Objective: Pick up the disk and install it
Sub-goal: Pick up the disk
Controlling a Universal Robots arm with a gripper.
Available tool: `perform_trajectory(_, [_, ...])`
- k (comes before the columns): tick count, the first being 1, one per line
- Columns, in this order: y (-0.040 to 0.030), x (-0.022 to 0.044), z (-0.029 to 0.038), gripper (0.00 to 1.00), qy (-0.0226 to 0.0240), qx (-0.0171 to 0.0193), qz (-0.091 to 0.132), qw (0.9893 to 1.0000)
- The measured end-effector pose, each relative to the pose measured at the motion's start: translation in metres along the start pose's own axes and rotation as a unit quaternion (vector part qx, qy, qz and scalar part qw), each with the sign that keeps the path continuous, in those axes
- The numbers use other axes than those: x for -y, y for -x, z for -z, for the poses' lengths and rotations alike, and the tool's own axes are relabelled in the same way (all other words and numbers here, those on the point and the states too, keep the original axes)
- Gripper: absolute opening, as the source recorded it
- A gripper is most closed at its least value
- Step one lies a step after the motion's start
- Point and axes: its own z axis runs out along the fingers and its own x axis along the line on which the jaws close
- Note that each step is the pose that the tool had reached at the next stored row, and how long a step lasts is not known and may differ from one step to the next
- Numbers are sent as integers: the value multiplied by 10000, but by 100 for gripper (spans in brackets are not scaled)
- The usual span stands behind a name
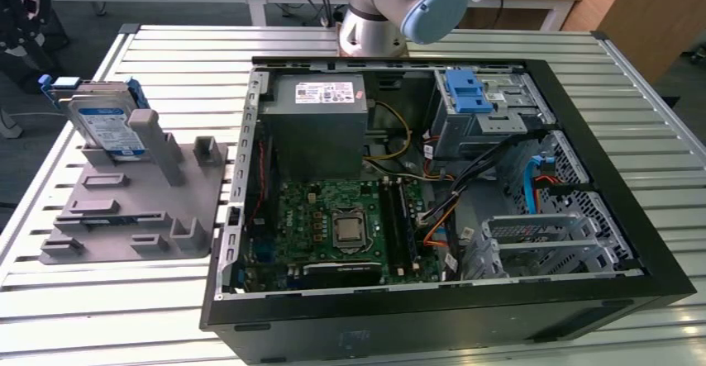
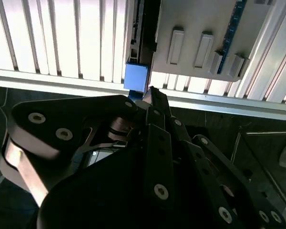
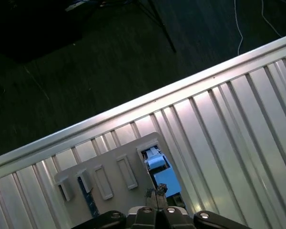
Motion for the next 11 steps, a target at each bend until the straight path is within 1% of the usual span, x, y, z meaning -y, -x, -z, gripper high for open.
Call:
perform_trajectory(3, [0, 0, -2, 11, 4, -11, 270, 9996])
perform_trajectory(5, [0, 0, -3, 11, 6, -19, 449, 9990])
perform_trajectory(7, [0, 0, -3, 11, 9, -26, 619, 9981])
perform_trajectory(8, [0, 0, -4, 11, 10, -28, 659, 9978])
perform_trajectory(11, [0, 0, -4, 11, 9, -28, 667, 9978])
